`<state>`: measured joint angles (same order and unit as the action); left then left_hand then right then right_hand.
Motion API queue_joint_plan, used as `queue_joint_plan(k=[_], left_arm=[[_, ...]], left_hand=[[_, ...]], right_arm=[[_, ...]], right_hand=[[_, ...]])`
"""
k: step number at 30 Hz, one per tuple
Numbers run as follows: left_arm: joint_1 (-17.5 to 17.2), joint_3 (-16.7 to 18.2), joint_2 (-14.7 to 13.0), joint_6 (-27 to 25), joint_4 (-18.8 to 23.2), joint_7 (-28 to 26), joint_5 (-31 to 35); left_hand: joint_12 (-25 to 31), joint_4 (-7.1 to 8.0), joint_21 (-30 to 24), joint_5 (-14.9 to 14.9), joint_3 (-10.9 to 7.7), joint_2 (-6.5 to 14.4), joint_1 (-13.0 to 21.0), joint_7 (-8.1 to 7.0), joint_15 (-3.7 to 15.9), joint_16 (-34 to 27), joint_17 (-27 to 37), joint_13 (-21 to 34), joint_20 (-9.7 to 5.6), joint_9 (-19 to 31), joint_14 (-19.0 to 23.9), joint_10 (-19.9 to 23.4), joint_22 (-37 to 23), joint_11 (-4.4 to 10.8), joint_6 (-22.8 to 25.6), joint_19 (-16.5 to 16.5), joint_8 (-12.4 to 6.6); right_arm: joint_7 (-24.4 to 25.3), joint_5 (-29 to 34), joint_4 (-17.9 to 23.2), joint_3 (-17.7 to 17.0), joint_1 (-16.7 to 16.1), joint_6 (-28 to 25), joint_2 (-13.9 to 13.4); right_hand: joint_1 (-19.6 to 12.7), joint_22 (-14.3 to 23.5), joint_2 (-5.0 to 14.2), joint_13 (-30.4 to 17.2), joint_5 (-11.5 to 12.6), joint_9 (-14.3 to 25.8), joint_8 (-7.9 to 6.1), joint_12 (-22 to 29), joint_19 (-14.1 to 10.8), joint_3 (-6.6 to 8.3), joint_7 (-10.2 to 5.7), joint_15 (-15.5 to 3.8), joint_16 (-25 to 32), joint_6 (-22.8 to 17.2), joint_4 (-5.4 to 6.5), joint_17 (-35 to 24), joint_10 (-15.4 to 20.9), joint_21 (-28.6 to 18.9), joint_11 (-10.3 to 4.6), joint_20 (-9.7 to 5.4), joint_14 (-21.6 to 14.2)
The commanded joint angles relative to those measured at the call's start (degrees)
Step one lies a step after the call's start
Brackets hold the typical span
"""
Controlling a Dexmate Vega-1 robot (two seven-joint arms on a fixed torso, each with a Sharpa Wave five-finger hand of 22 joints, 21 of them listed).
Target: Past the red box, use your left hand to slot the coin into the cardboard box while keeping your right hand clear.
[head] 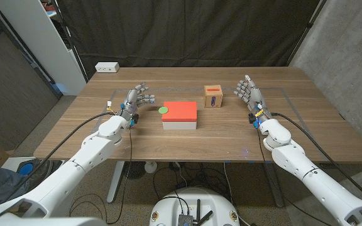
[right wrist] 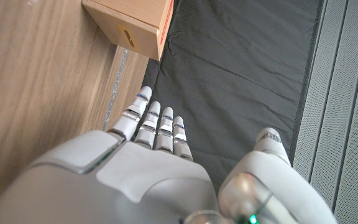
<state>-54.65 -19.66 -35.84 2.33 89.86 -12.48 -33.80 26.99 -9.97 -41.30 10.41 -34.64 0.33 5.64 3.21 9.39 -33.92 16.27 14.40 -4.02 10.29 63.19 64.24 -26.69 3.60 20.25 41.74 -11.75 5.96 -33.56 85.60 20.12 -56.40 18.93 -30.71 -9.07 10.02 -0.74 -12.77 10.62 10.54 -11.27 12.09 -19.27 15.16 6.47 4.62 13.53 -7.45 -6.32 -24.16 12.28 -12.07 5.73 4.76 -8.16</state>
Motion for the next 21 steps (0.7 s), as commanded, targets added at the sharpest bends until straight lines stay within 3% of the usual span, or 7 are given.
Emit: queue_joint_plan(k=[1, 7, 10, 12, 14, 17, 21], left_arm=[[-2.5, 1.7, 0.9, -1.2, 2.9, -4.5, -1.8], [-3.3, 2.0, -0.9, -5.0, 5.5, -5.9, -2.1], [-3.4, 2.1, -1.4, -6.2, 6.1, -5.5, -2.8], [-3.6, 2.4, -1.8, -7.2, 6.6, -4.6, -4.1], [-4.1, 3.1, -1.6, -9.4, 7.8, -5.3, -6.4], [-4.5, 3.9, -1.8, -10.8, 8.5, -4.5, -9.0], [-4.9, 4.6, -2.1, -12.1, 9.3, -5.1, -10.8]], left_hand=[[1.9, 0.26, -6.0, 0.2, -1.24, -0.6, 1.1, -0.38, 1.50, -4.4, 2.1, 2.5, -1.95, 0.1, 4.8, 4.9, -5.7, 1.39, 1.6, 4.0, 0.37], [4.6, 0.72, -12.0, 0.3, -3.36, -0.3, 0.1, -0.39, 3.14, -8.7, 4.4, 6.3, -6.00, 0.1, 10.6, 10.8, -8.3, 5.30, 4.0, 12.1, 0.28], [5.4, 0.62, -13.3, 0.3, -4.18, -0.2, 0.0, 0.03, 3.29, -10.1, 5.4, 7.6, -7.41, 0.1, 12.4, 12.4, -8.0, 5.88, 5.1, 15.3, 0.20], [8.9, 0.02, -16.0, 0.3, -5.79, -0.3, 0.7, 0.52, 3.36, -12.8, 6.9, 10.0, -8.05, 0.1, 15.1, 17.0, -9.6, 7.12, 7.1, 18.5, 0.24], [16.2, -0.49, -20.8, 0.3, -7.57, -2.4, 3.4, -0.01, 3.23, -18.1, 10.8, 12.2, -7.90, 0.4, 15.5, 17.3, -17.0, 7.65, 8.3, 17.5, 0.51], [26.1, 0.14, -33.7, 0.5, -9.65, -5.3, 6.0, -0.66, 3.03, -26.2, 14.6, 14.1, -7.90, 0.7, 15.2, 16.8, -40.2, 8.24, 9.6, 12.2, 0.75], [30.5, 0.11, -37.2, 0.9, -11.70, -5.5, 5.9, -1.23, 2.91, -32.0, 19.2, 15.9, -8.03, 0.7, 16.0, 17.3, -44.5, 8.18, 11.4, 11.7, 0.49]], right_arm=[[1.4, 1.0, 1.2, 0.3, -0.9, -0.3, 0.1], [2.1, 1.2, 1.9, 0.4, -1.3, -0.7, 0.3], [2.2, 1.4, 2.1, 0.5, -1.4, -0.7, 0.3], [2.2, 1.2, 2.3, 0.5, -1.4, -0.9, 0.2], [2.3, 1.3, 2.4, 0.5, -1.6, -0.9, 0.2], [2.4, 1.3, 2.7, 0.5, -1.8, -0.9, 0.2], [2.8, 1.6, 3.1, 0.6, -2.2, -0.7, 0.3]], right_hand=[[-0.1, 0.2, 0.92, 0.1, 0.0, 0.1, -0.54, 0.0, 0.6, 0.12, -0.35, -0.24, -0.5, -0.6, -0.24, 0.0, 0.6, 0.3, 0.14, 0.07, 0.6], [-0.2, 0.2, 1.03, 0.2, 0.0, 0.1, -0.54, 0.0, 0.7, 0.14, -0.45, -0.18, -0.5, -0.7, -0.28, 0.0, 0.7, 0.4, 0.14, 0.10, 0.6], [-0.2, 0.2, 1.09, 0.2, 0.0, 0.1, -0.58, 0.0, 0.7, 0.15, -0.49, -0.08, -0.5, -0.8, -0.30, 0.0, 0.8, 0.4, 0.10, 0.12, 0.6], [-0.2, 0.2, 1.13, 0.3, 0.0, 0.1, -0.57, 0.1, 0.8, 0.16, -0.51, 0.00, -0.5, -0.9, -0.32, 0.1, 0.9, 0.4, 0.04, 0.09, 0.6], [-0.2, 0.2, 1.17, 0.3, 0.0, 0.1, -0.58, 0.1, 0.7, 0.17, -0.52, -0.08, -0.5, -0.9, -0.33, 0.1, 0.9, 0.4, 0.04, 0.11, 0.6], [-0.3, 0.2, 1.28, 0.3, 0.0, 0.1, -0.63, 0.1, 0.7, 0.21, -0.60, 0.02, -0.5, -1.1, -0.36, 0.1, 0.9, 0.4, 0.05, 0.13, 0.4], [-0.4, 0.2, 1.42, 0.4, 0.0, 0.1, -0.62, 0.1, 0.7, 0.26, -0.70, 0.07, -0.4, -1.2, -0.42, 0.2, 1.2, 0.4, 0.04, 0.26, 0.2]])
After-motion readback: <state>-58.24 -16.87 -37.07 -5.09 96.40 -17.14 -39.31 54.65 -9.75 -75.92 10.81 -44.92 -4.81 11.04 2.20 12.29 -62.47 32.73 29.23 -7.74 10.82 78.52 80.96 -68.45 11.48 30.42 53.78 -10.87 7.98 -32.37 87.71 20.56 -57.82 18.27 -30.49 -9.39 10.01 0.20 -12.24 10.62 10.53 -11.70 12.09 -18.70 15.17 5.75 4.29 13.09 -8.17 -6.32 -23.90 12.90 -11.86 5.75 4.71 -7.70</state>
